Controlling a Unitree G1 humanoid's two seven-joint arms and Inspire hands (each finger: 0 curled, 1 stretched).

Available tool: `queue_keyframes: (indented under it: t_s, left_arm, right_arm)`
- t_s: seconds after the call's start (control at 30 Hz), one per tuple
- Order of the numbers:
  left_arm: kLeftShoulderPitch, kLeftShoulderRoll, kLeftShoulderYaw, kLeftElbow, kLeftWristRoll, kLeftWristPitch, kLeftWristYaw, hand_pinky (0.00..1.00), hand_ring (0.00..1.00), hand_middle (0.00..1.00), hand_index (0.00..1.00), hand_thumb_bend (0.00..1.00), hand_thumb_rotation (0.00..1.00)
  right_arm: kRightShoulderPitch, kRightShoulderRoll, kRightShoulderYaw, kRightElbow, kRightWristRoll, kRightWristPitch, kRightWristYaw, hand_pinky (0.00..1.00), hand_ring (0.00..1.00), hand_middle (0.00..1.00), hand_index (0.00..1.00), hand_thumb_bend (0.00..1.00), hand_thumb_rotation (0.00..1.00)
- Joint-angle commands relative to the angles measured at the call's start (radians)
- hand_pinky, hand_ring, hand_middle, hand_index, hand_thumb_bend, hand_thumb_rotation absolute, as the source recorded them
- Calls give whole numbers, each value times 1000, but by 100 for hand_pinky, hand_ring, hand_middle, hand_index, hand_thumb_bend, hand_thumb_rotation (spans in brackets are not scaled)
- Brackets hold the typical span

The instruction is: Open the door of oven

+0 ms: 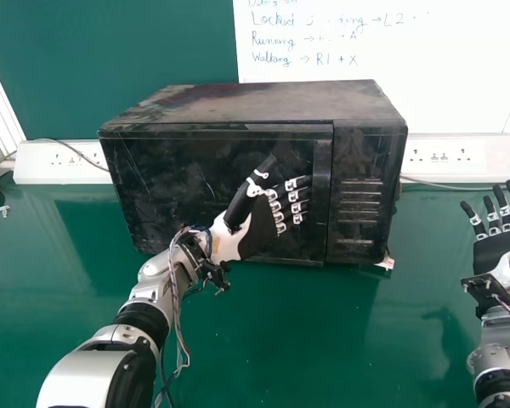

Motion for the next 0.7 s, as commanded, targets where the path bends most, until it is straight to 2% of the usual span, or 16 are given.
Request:
queue_keyframes:
  t_s: [0.0,0.3,0.67]
  left_arm:
    - [15,-1,-14,8,20,-2,6,64,84,94,90,97,90]
    - [16,-4,-18,8,28,-14,14,63,84,93,90,97,91]
    - [19,-3,-27,6,32,-22,-14,56,77,89,88,97,91]
  right_arm:
    - [1,6,0,-11,-1,-7,5,95,100,100,97,100,97]
    - [-1,6,-5,-11,6,2,6,96,100,100,96,100,96]
    - [-1,8,-5,-12,5,-2,1,94,100,100,96,100,94]
